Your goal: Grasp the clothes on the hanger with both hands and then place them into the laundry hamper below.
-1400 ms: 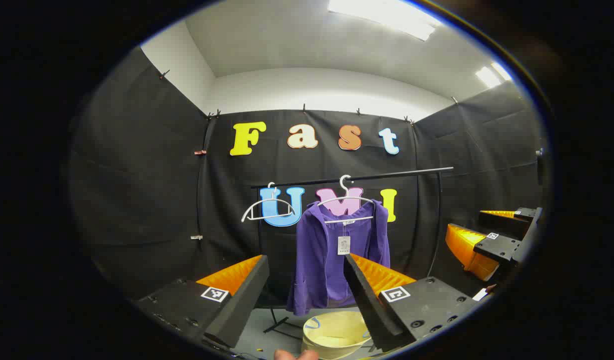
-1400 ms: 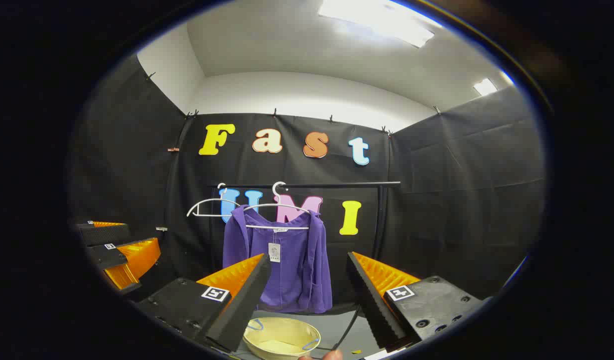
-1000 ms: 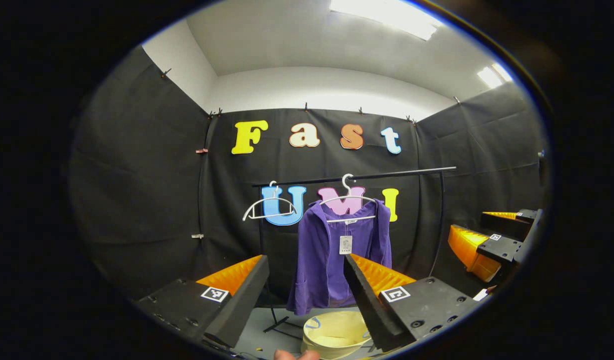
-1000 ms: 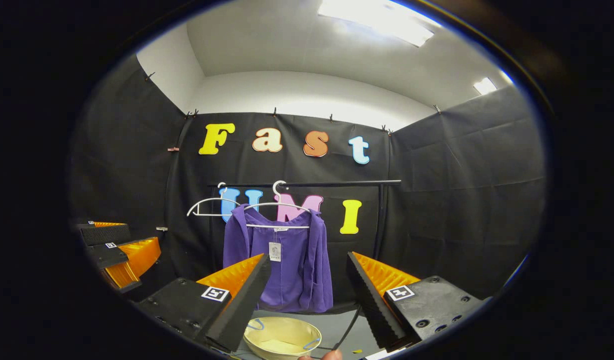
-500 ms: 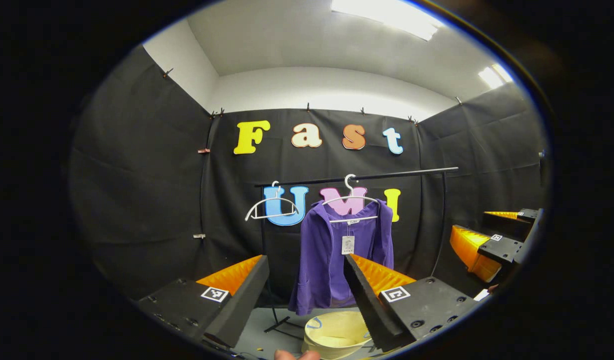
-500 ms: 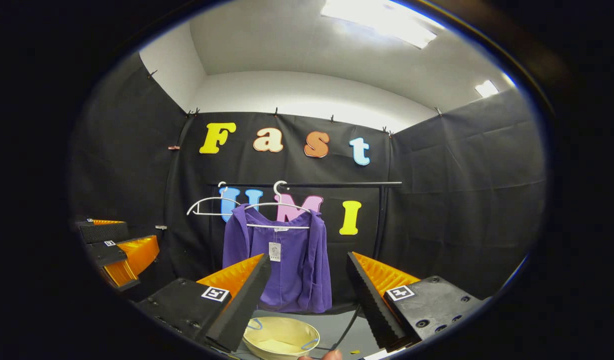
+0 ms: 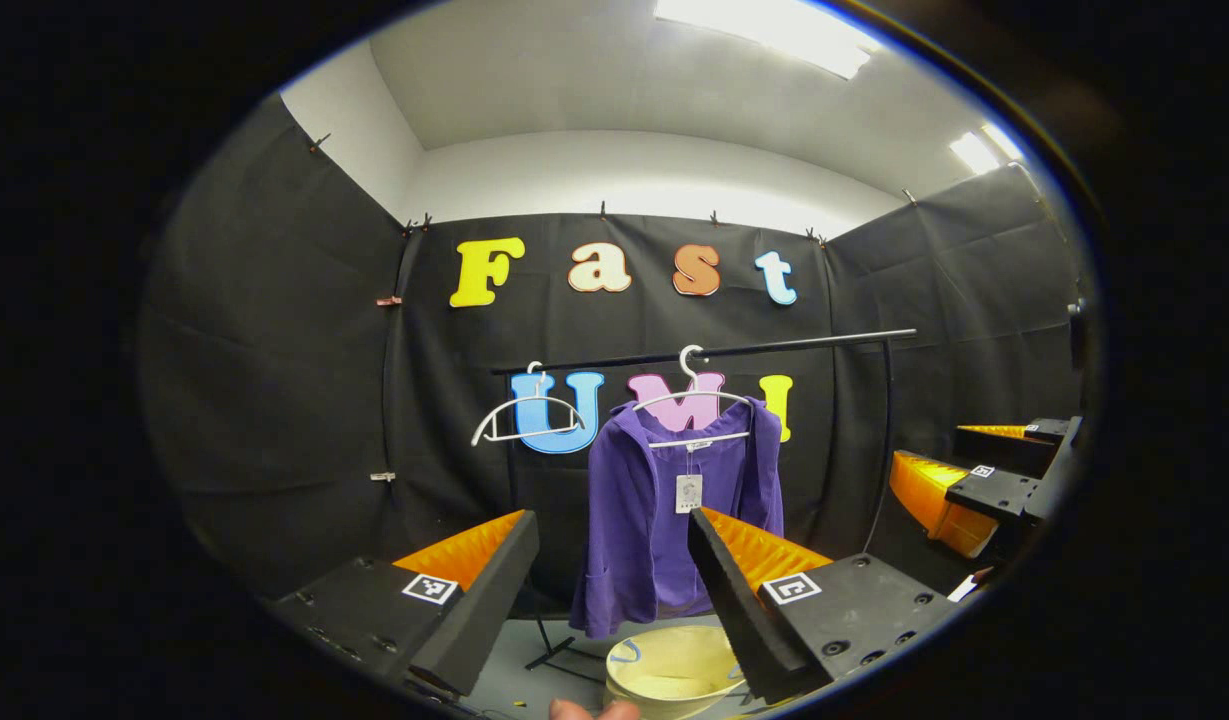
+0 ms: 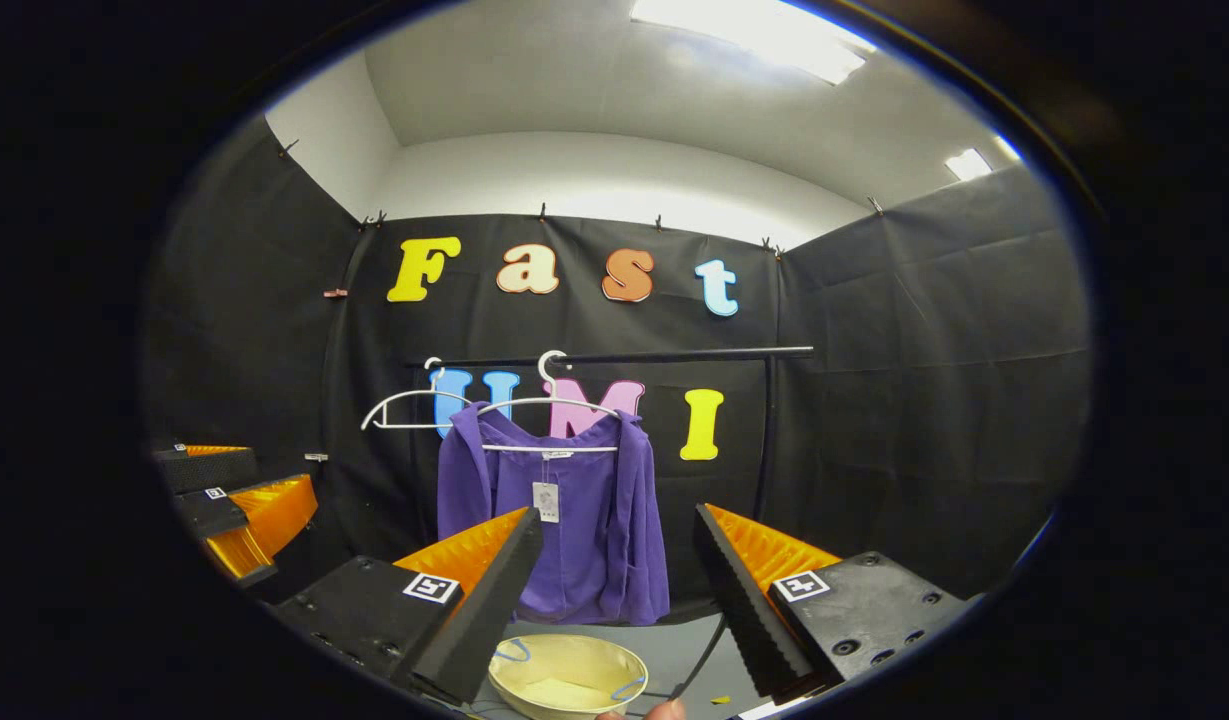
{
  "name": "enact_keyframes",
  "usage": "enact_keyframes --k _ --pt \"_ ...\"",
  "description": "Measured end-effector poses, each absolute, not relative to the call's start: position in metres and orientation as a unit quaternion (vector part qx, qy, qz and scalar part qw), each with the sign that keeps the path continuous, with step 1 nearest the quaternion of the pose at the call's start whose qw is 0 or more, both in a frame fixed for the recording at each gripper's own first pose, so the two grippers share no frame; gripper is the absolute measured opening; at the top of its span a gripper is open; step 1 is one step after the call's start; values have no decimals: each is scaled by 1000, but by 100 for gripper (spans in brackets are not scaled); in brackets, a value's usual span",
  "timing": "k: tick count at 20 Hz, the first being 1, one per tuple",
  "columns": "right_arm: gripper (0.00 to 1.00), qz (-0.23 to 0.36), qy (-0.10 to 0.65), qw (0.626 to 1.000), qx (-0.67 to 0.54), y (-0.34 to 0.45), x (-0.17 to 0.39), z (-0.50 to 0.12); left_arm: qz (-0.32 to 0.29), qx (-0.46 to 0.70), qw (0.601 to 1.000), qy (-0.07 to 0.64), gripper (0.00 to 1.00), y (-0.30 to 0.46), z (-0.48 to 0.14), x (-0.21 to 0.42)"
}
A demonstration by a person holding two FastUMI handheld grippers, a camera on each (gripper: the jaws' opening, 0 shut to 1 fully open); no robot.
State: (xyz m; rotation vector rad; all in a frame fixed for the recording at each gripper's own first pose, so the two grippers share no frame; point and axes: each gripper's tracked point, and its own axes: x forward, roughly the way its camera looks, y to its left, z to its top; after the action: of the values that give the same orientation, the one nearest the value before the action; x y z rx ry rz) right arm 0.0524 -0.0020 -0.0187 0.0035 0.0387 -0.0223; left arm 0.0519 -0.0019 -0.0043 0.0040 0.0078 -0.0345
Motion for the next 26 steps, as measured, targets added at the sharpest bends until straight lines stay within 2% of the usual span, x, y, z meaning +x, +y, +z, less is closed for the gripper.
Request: enact_keyframes --k 4,5,7,10,12,13,18,19,20,26 --pt "98 -17 16 1000 -2 -16 93 -22 -27 -9 1000 6 95 -16 -3 94" --pt "98 -17 13 1000 -3 -17 106 -22 -28 -9 1000 7 98 -19 -3 106" --pt "98 -16 11 1000 -3 -21 133 -25 -27 -3 1000 6 94 -23 -3 133" --pt "98 -9 10 1000 1 -23 178 -33 -24 -4 1000 11 95 -31 -10 177" --pt "98 -5 11 1000 5 -25 209 -41 -17 -4 1000 15 92 -33 -14 206" --pt "98 -2 13 1000 7 -25 224 -46 -13 -2 1000 17 95 -33 -18 221" --pt "98 18 21 1000 6 -25 293 -74 15 8 999 29 95 -32 -36 295" --pt "98 20 21 1000 7 -25 306 -78 23 10 999 31 92 -31 -40 307" --pt "98 23 19 1000 8 -26 320 -80 30 12 999 31 95 -28 -42 319" --pt "98 42 27 998 23 -23 396 -114 52 25 998 33 94 -24 -58 373"
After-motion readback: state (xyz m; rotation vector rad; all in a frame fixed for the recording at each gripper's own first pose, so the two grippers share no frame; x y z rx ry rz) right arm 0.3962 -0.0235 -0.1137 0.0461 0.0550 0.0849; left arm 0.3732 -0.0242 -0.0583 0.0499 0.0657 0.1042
